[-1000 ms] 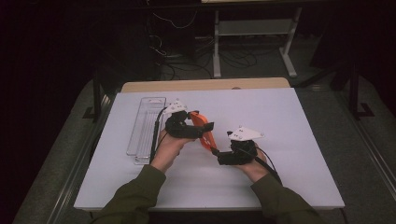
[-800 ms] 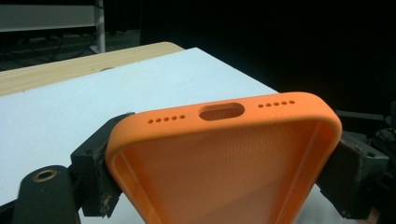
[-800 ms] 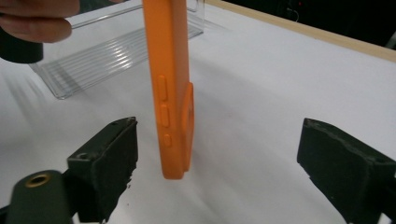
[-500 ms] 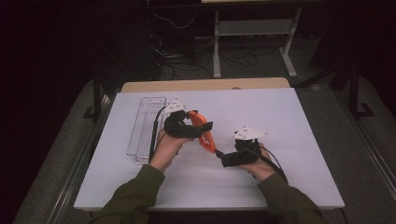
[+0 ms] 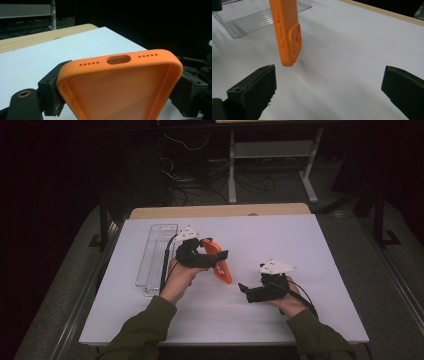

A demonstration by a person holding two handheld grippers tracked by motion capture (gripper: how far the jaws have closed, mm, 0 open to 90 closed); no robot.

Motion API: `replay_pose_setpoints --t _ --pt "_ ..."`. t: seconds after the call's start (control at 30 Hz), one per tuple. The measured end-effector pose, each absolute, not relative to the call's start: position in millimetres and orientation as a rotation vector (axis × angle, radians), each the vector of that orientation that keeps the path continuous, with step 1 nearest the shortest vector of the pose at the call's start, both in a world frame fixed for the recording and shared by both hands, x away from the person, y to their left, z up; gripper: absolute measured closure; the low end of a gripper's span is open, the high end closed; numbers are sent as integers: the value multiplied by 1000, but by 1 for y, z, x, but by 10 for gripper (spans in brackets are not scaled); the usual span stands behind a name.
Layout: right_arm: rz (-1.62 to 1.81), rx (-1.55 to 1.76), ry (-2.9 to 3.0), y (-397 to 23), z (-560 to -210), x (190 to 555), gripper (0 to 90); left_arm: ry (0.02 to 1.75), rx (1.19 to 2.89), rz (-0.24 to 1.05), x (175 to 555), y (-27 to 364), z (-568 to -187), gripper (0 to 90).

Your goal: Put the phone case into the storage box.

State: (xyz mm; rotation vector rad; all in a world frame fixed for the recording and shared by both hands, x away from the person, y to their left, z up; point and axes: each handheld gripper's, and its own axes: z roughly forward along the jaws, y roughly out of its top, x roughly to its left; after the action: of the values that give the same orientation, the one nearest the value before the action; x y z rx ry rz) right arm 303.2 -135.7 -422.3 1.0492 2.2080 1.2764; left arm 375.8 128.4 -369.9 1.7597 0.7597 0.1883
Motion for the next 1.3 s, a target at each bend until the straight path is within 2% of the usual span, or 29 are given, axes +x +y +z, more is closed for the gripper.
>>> replay_pose_setpoints --t 0.9,1.3 --pt "1252 1055 2176 -183 -433 280 0 730 1764 200 374 129 -365 143" --pt "1237 1061 2180 -188 -437 276 0 721 1781 216 374 130 -362 143"
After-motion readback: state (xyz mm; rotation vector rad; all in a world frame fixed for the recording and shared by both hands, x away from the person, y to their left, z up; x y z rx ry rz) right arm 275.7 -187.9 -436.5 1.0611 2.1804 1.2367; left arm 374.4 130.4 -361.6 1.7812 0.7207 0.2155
